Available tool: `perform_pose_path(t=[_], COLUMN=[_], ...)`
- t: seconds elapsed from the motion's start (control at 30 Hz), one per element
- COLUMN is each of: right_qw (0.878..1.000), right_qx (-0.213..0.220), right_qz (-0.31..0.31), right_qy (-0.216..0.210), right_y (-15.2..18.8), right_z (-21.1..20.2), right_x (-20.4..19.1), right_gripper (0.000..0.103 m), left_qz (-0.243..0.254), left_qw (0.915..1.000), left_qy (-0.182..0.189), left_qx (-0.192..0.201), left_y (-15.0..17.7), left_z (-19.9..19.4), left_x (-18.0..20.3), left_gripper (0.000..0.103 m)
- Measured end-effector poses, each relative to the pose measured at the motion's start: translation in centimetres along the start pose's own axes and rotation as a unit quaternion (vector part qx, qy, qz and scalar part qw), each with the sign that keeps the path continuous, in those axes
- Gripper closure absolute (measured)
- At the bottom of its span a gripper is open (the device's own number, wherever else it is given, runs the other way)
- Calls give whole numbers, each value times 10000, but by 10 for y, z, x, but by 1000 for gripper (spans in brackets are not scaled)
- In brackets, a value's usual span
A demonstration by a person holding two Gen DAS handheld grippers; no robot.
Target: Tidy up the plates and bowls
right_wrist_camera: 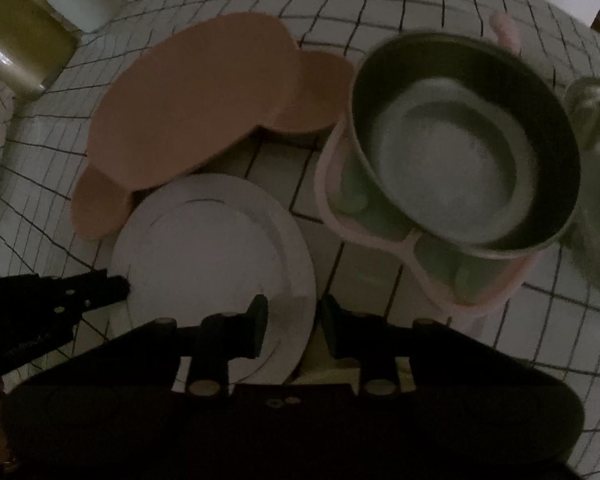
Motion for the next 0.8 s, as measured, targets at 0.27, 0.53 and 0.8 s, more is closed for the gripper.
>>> perform_pose_path(t=[0.27,0.53,0.8], right_qw=[10000,9996,9994], right_qx=[35,157,264], right_qz=[91,236,234], right_qy=[-14,-88,-60], right_y=[1,5,8], right_z=[-2,-8,-19], right_x=[4,6,0], right_gripper=[83,88,89], left_qz=[-15,-67,-88], left_qw=[10000,10000,9999], left_qy=[94,24,61], left_qx=[-7,-13,43], left_y=[1,5,8], left_z=[2,-1,-10], left_x=[1,0,-2], left_gripper=[90,91,91])
Point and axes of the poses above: each gripper's, at about its wrist camera, not at the fingertips, and z roughly the way its jaws point, x to its right, y to its underside, the point moved 9 cm from there along z, roughly the way its jaws point, and after that the axes turned 11 degrees about -z, right-handed, at the moved point
